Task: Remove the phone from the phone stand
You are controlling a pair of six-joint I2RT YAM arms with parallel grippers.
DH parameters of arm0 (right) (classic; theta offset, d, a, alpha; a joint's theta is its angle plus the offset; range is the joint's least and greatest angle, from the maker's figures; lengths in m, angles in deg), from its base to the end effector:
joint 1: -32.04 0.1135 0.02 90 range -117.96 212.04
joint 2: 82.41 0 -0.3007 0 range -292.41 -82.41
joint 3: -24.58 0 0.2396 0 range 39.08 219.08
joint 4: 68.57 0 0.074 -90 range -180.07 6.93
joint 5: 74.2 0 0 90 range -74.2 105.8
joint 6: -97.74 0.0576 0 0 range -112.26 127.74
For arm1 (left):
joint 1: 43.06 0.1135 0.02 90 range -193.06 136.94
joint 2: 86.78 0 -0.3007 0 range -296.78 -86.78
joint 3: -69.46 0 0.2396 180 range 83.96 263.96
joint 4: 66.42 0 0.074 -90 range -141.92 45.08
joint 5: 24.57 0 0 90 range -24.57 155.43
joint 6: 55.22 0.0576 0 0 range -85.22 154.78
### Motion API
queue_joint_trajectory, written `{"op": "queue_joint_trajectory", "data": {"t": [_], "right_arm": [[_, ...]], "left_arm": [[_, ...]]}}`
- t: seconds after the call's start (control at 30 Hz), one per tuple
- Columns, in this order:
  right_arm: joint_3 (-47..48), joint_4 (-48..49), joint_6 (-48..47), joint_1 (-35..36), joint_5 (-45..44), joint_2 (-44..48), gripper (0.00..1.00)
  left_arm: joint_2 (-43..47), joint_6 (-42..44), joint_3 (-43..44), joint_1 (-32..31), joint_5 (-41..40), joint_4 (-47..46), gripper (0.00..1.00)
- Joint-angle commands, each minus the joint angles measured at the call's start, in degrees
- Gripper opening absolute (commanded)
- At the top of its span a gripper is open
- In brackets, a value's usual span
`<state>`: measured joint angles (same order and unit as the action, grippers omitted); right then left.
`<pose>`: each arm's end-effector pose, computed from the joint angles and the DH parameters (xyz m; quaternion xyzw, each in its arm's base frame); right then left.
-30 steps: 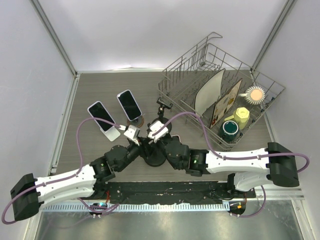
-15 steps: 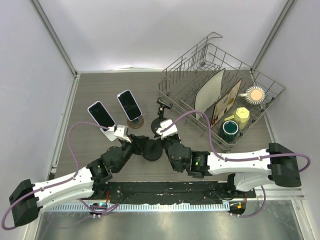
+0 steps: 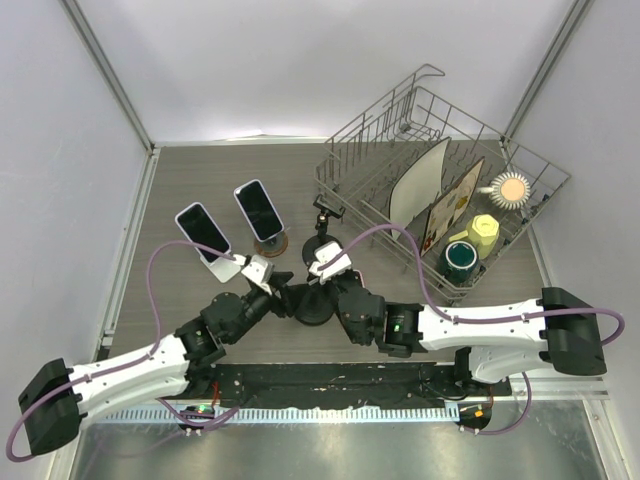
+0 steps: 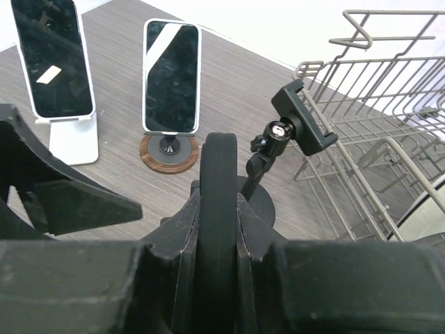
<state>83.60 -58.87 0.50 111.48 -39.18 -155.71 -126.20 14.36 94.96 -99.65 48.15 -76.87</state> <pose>0.0963 0.2592 0.3339 -0.2197 0.6890 0.0805 0.6860 0.0963 -0.1150 0.2390 0.1256 0.7163 -0.3363 0.5984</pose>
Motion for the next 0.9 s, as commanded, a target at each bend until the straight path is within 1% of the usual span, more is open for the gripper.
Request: {"op": "queue_joint_trajectory", "data": {"t": [0.0, 0.13, 0.2, 0.37, 0.47, 0.6, 0.7, 0.73, 0.8, 0.83, 0.87], "right_arm": [[1.7, 0.0, 0.0, -0.1, 3.0, 1.7, 0.01], [1.9, 0.0, 0.0, -0.1, 5.0, 1.8, 0.01], [2.0, -0.1, 0.1, -0.1, 6.3, 1.8, 0.01], [2.3, -0.4, 0.8, -0.1, 7.6, 1.9, 0.01], [2.3, -0.5, 1.2, -0.1, 8.6, 2.1, 0.01], [2.3, -1.2, 1.4, -0.1, 9.1, 2.3, 0.01], [2.2, -1.6, 1.4, -0.2, 9.7, 2.5, 0.01], [2.2, -2.1, 1.3, 0.0, 10.7, 2.4, 0.01], [3.1, -4.9, 0.7, -0.1, 11.4, 1.9, 0.01], [3.6, -6.3, 0.5, -0.1, 11.6, 1.7, 0.01], [4.2, -7.5, 0.1, 0.0, 12.2, 1.5, 0.01]], "left_arm": [[-1.1, 9.0, 1.6, 0.0, 10.1, -5.7, 0.57], [-2.9, 12.2, 2.7, -0.1, 11.7, -6.5, 0.53], [-4.1, 13.5, 3.1, 0.0, 12.1, -7.6, 0.52], [-10.3, 13.7, 5.0, 0.1, 13.7, -11.2, 0.52], [-13.8, 13.6, 5.6, 0.3, 13.5, -13.8, 0.5], [-16.5, 13.3, 6.6, 0.5, 14.6, -15.7, 0.49], [-17.7, 13.0, 7.1, 0.5, 15.2, -15.7, 0.4], [-17.8, 13.0, 7.0, 0.5, 15.1, -15.9, 0.32], [-17.5, 12.6, 6.7, 0.5, 14.9, -15.9, 0.2], [-17.4, 12.5, 6.5, 0.5, 14.5, -15.7, 0.07], [-17.1, 12.2, 6.4, 0.4, 14.1, -15.3, 0.01]]}}
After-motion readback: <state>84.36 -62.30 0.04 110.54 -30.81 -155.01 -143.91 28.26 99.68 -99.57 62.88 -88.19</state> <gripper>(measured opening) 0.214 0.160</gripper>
